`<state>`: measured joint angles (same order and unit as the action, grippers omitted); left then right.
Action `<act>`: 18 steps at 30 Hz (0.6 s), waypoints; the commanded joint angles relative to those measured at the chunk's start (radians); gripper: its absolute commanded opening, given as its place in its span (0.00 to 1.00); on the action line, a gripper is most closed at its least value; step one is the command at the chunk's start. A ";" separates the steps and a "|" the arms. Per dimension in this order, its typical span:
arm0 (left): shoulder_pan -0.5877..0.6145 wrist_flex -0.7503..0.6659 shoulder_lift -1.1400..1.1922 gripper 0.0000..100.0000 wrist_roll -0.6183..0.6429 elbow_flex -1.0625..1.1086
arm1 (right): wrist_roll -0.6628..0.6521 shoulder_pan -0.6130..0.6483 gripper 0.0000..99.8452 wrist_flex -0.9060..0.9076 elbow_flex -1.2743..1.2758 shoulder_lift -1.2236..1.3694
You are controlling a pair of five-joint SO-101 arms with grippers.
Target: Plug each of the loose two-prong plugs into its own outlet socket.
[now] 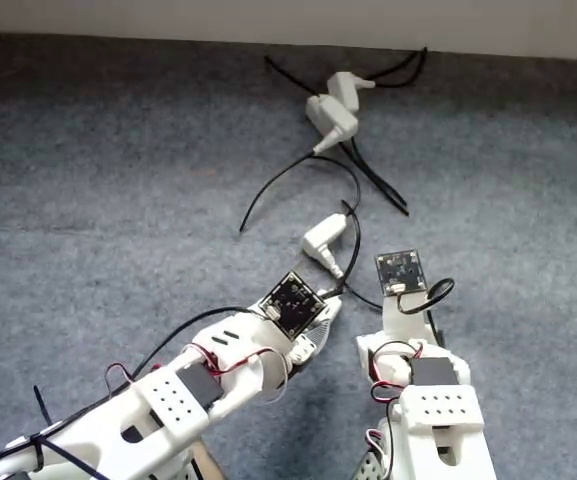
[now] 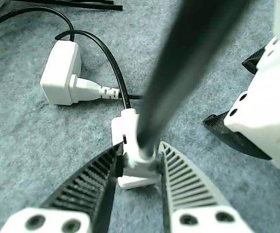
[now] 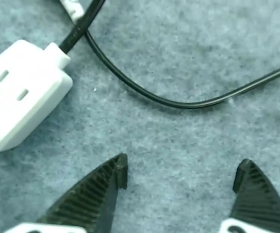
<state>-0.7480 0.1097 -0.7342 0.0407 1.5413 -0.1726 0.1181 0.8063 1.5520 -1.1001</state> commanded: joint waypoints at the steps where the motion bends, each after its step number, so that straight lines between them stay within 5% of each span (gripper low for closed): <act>1: 0.005 -0.003 -0.001 0.01 0.003 0.038 | -0.011 0.012 0.34 -0.018 -0.002 -0.013; 18: 0.140 -0.003 -0.001 0.01 0.135 0.004 | -0.011 0.031 0.34 -0.036 -0.002 -0.010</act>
<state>-0.6329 0.1051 -0.7342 0.1665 1.5382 -0.1726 0.1350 0.7864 1.5520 -1.1001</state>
